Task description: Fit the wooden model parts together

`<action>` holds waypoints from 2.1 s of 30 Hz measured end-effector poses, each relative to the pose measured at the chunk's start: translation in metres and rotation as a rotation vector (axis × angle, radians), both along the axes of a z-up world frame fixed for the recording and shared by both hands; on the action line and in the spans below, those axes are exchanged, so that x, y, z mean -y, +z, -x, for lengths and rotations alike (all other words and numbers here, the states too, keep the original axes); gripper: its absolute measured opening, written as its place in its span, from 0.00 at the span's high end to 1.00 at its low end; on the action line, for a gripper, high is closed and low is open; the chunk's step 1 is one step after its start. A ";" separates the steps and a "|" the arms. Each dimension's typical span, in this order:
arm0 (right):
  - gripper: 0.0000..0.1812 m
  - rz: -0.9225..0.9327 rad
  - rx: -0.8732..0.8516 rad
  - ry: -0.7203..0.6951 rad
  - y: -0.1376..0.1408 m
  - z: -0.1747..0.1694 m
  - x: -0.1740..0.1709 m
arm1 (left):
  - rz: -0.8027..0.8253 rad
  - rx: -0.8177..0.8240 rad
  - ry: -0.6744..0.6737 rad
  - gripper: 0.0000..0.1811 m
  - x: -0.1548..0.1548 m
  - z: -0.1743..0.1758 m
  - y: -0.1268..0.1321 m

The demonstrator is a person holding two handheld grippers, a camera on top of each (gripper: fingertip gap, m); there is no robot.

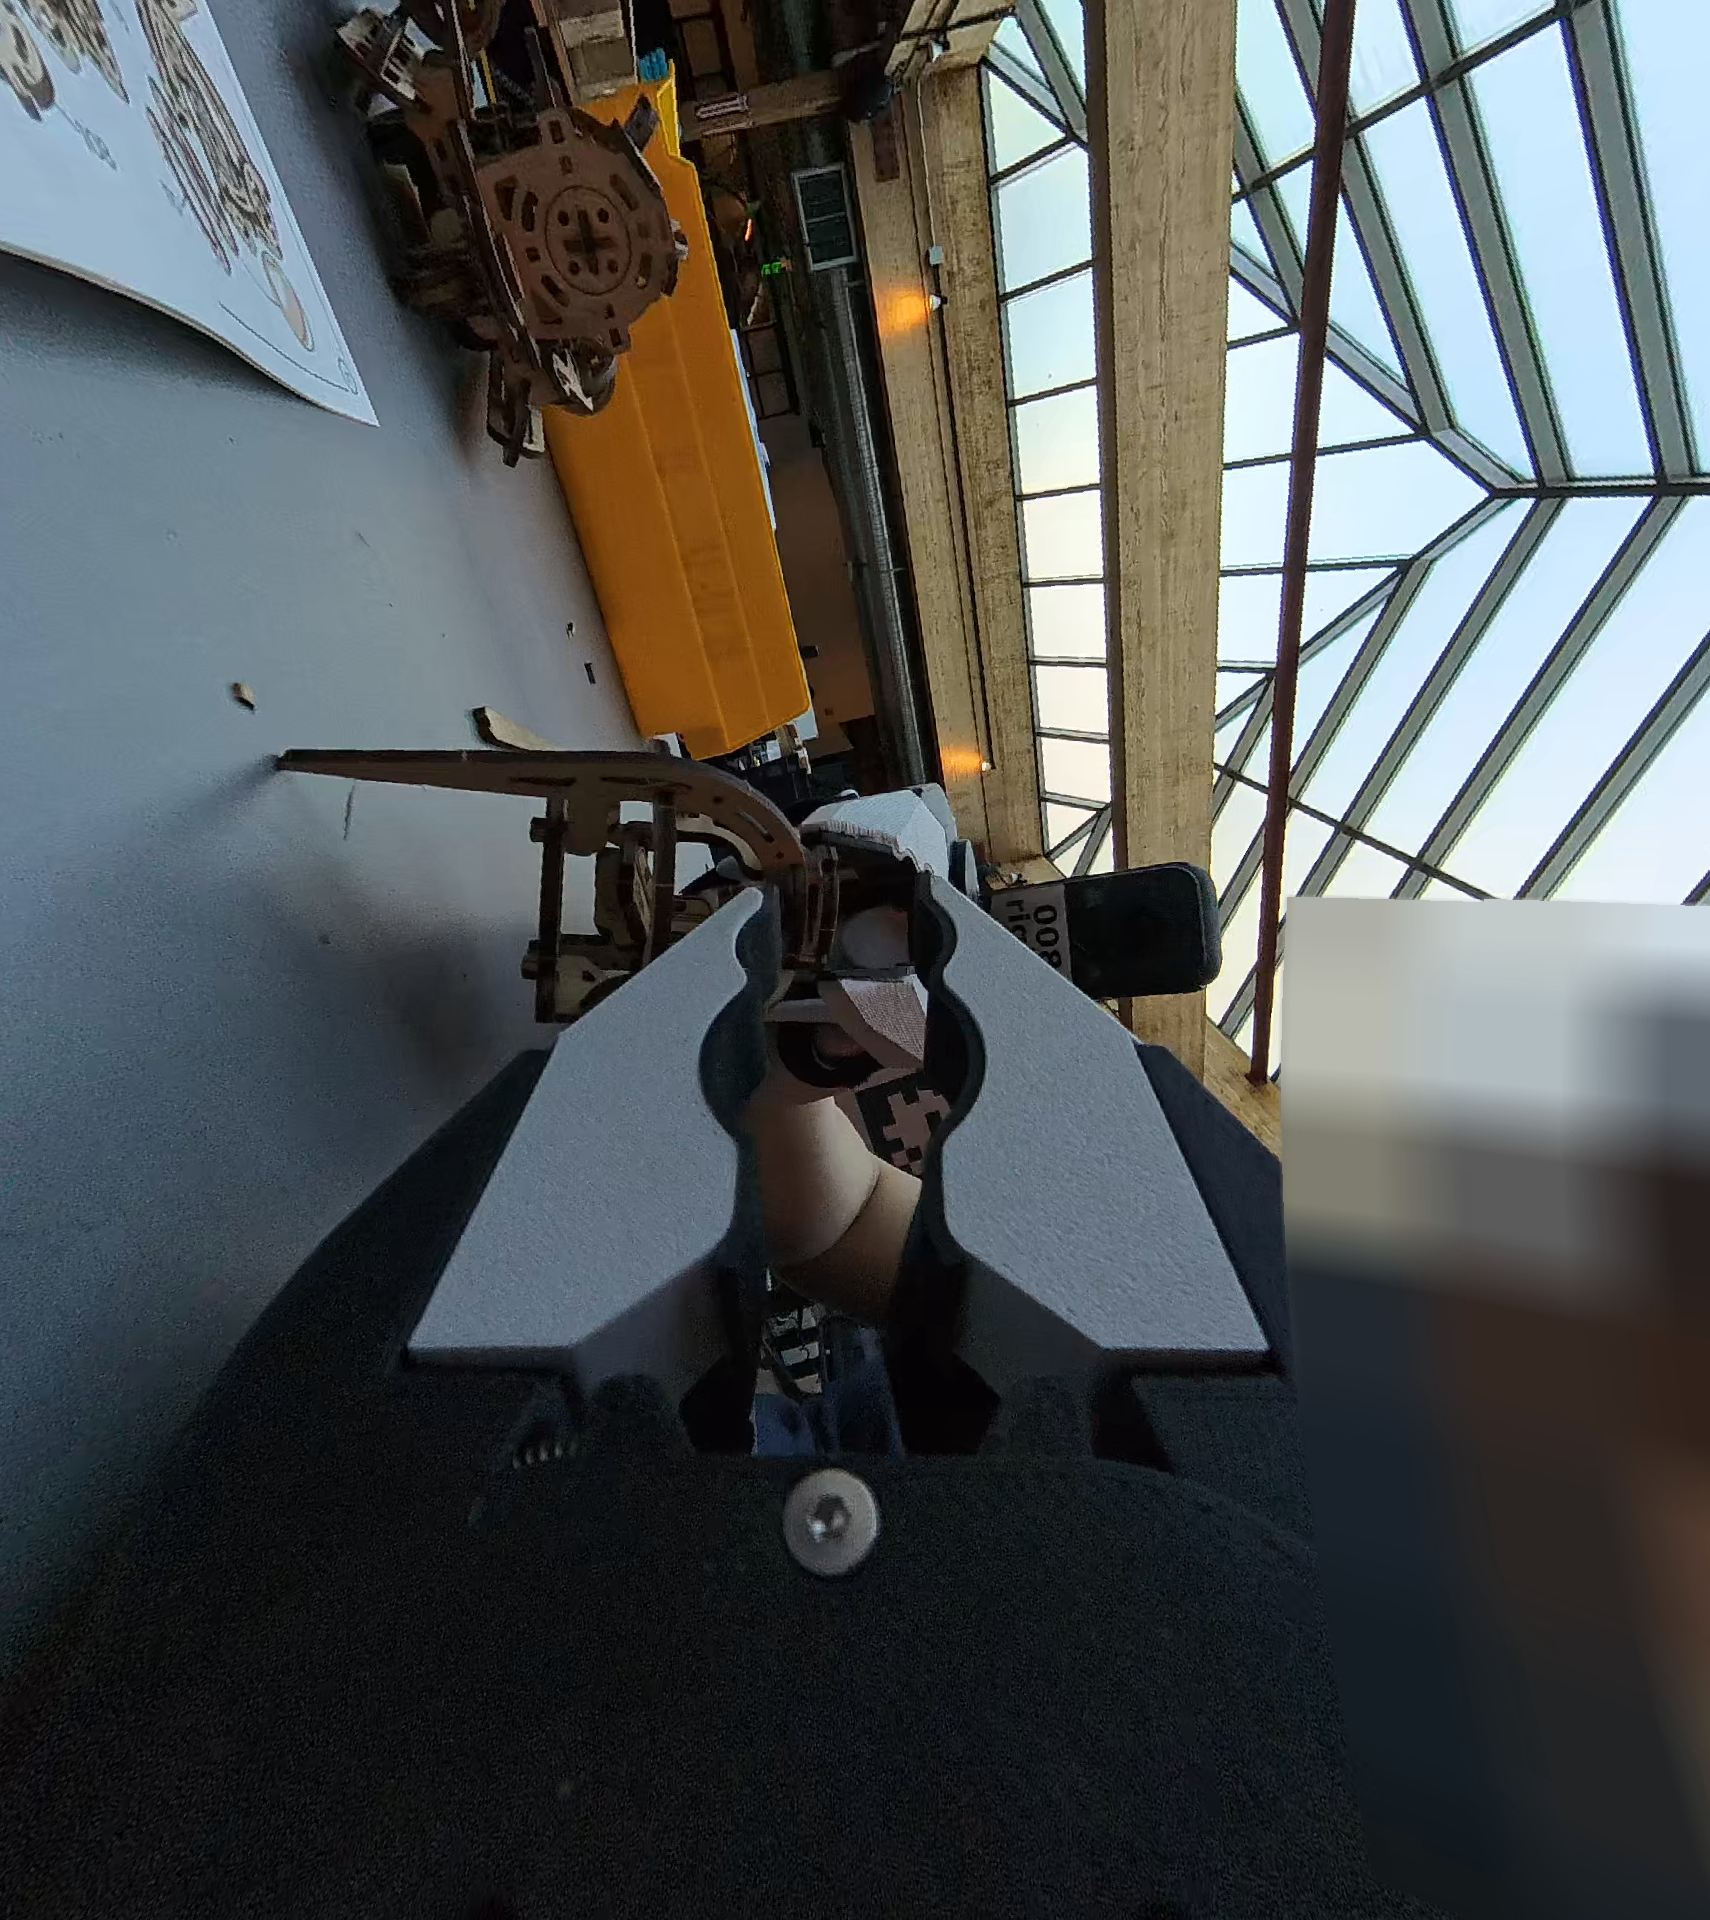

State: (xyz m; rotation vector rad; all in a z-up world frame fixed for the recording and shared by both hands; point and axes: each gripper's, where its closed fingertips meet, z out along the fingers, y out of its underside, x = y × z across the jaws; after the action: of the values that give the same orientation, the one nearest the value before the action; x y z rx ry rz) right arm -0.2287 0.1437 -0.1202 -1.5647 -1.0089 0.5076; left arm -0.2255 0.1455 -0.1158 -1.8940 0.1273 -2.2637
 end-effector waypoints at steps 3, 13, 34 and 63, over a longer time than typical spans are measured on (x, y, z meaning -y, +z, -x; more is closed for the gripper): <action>0.87 -0.012 0.008 -0.003 0.000 0.000 0.000 | -0.001 -0.001 0.004 0.88 0.000 0.000 0.000; 0.87 -0.023 0.017 -0.006 -0.001 0.001 0.000 | -0.009 -0.019 0.009 0.89 0.000 -0.001 -0.002; 0.87 -0.084 0.112 -0.013 -0.009 0.002 0.001 | -0.034 -0.063 0.028 0.91 -0.001 -0.002 -0.009; 0.87 -0.083 0.127 -0.008 -0.011 0.003 0.001 | -0.194 -0.164 0.034 0.95 0.001 -0.001 -0.015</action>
State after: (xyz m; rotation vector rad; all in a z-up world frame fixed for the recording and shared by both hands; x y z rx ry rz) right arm -0.2321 0.1426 -0.1316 -1.5407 -1.1058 0.3596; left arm -0.2242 0.1443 -0.1311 -1.9591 0.3230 -1.9915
